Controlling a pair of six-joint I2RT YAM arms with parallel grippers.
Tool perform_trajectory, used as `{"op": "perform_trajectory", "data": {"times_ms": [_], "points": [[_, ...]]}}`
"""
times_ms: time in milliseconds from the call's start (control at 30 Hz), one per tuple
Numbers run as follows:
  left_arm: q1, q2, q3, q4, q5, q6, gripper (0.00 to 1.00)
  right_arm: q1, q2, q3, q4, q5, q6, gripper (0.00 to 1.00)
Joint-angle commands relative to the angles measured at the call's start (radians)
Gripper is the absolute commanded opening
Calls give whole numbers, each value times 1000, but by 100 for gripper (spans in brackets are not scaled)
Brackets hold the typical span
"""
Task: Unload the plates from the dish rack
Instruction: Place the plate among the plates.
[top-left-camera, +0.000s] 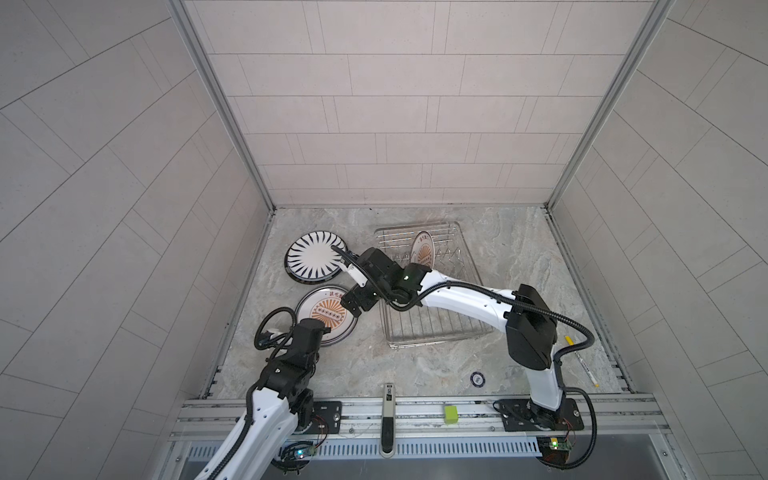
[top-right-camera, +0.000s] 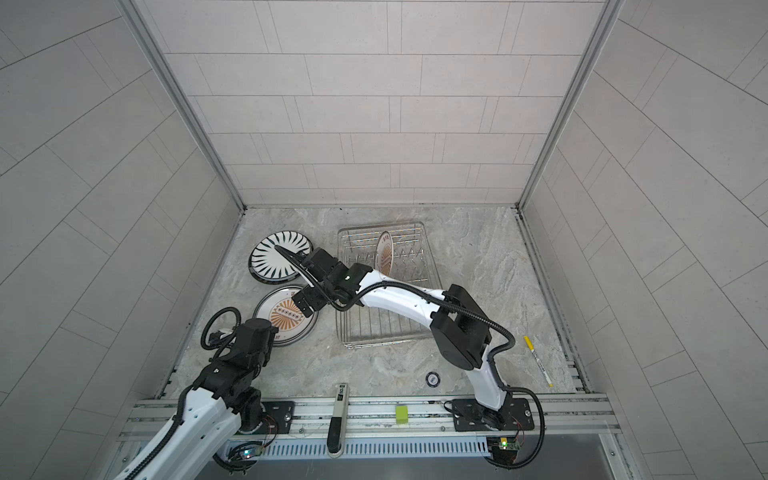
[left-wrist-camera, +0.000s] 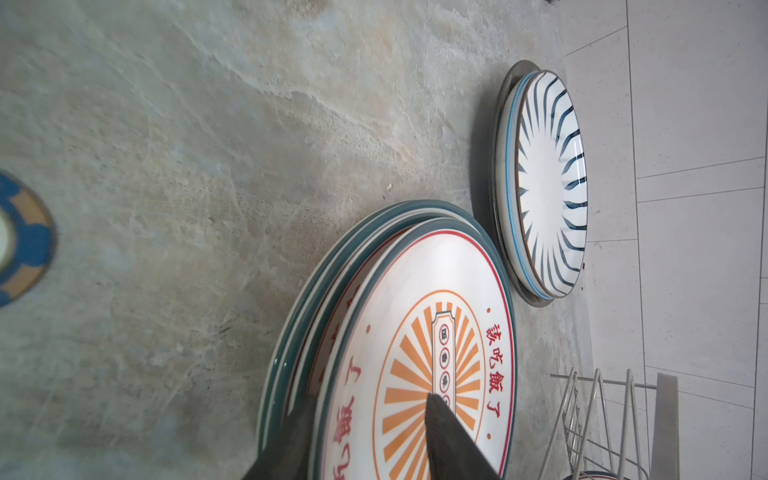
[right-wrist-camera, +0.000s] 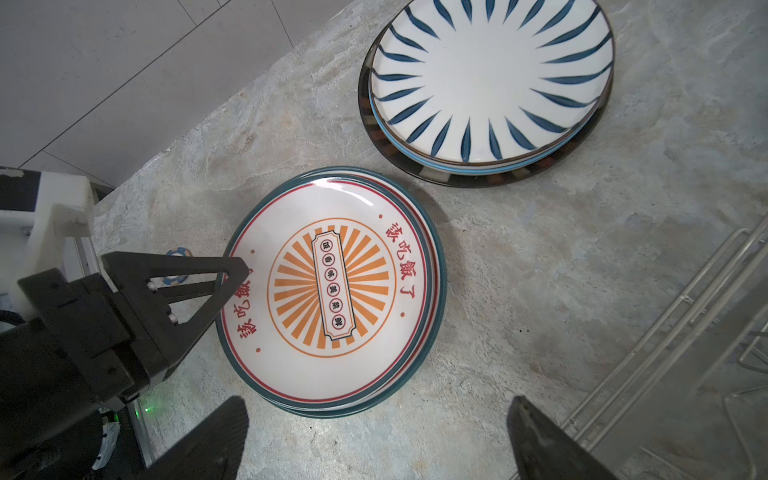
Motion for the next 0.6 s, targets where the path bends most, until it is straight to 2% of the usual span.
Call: {"op": "perform_trajectory", "data": {"times_ms": [0,200,567], "points": [[5,-17,27,-82,-51,3,47,-1,-2,13,-9,8,-5,99],[5,-19,23,-66,-41,12,50,-1,-6,12,-9,16,-3,99],[5,53,55,-5,-25,76,66,-1,-25,-4,-2,31,-4,99]]}}
